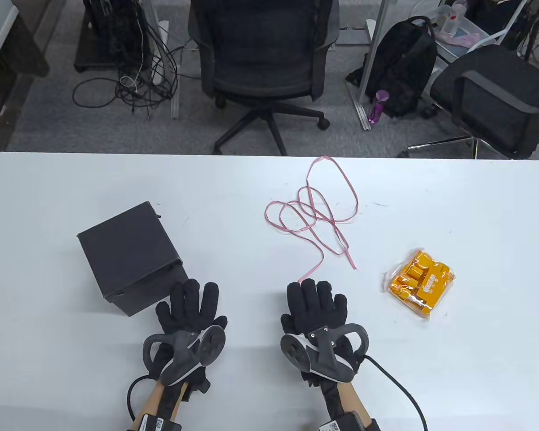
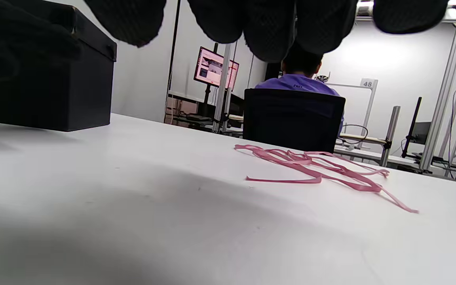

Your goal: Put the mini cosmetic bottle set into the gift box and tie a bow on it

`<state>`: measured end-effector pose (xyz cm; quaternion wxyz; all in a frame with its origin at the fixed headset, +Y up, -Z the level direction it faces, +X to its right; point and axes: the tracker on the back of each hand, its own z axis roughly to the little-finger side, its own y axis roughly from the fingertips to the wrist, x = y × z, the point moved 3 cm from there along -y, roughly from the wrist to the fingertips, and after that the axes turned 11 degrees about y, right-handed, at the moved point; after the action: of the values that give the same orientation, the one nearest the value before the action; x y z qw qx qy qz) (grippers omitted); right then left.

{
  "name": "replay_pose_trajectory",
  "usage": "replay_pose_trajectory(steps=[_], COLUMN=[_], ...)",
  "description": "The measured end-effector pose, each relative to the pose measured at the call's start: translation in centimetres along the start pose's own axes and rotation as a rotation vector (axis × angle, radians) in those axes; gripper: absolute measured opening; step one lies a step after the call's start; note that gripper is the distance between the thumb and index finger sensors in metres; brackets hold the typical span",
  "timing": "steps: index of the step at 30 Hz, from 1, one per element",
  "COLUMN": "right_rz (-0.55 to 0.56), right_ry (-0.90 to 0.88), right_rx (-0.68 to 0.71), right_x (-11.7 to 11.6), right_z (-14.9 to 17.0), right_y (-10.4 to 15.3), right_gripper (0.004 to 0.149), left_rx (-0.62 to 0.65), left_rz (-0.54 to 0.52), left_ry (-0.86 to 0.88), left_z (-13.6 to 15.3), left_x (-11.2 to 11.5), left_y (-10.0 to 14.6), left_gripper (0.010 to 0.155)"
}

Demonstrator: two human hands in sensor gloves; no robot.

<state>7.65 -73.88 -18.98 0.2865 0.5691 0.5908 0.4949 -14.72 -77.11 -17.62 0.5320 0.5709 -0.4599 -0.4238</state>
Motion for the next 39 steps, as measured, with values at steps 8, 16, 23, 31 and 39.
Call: replay_pose_trajectory(steps=[8,16,23,31,39], right_rz=[-0.005,-0.013,-0.012,0.013,-0.009], right_ry=[-0.033,-0.047,-0.076,-0.154,-0.2], right_rx=[-0.008,-0.01,-0.013,-0.051,-0.076], right_x=[-0.1,-0.2,-0.2,-0.2,-1.0], right_z=[0.3,0.5,0.9,2.6,3.8], right_y=[-0.1,0.0,0.2,0.6,0.6], right_gripper=[0.068,0.067,0.067,0.066,0.065], left_rx=[0.004,0.011,0.014,-0.111,-0.348], left_rz=[-0.026,-0.037,-0.084,-0.268,-0.15], left_ry=[0.042,0.035,0.07,0.12,0.118], left_z=[0.1,0.1,0.1,3.3,10.1], left_x=[-1.0,-1.1,-2.5,-10.8,-12.4], left_y=[0.2,0.4,1.0,0.5,-5.9], left_gripper=[0.077,0.077,0.076,0.072,0.073])
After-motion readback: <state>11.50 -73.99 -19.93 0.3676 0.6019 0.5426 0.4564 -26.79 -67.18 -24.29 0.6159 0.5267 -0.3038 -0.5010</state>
